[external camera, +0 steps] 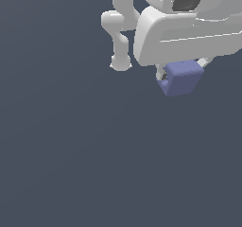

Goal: Pick up the object and move it to a goal position.

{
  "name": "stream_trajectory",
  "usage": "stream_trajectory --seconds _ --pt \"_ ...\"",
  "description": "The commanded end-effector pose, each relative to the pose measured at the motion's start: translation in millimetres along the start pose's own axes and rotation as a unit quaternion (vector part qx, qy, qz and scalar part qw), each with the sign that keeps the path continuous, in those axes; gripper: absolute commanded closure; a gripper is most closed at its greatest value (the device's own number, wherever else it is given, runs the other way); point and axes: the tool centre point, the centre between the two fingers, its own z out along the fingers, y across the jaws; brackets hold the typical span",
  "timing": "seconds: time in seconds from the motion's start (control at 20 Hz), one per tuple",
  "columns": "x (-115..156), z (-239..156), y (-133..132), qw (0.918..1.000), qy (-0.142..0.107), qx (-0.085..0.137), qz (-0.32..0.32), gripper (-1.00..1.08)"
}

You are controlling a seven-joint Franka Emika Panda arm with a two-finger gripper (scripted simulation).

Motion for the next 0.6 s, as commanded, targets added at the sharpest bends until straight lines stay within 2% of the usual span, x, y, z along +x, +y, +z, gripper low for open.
stream_trajectory --seconds 0.0,0.55 --pt "2.0 -4.0 -1.4 1.0000 0.000 0.000 0.000 1.08" --pt "5.5 -9.7 -3.9 1.0000 0.000 0.000 0.000 1.08"
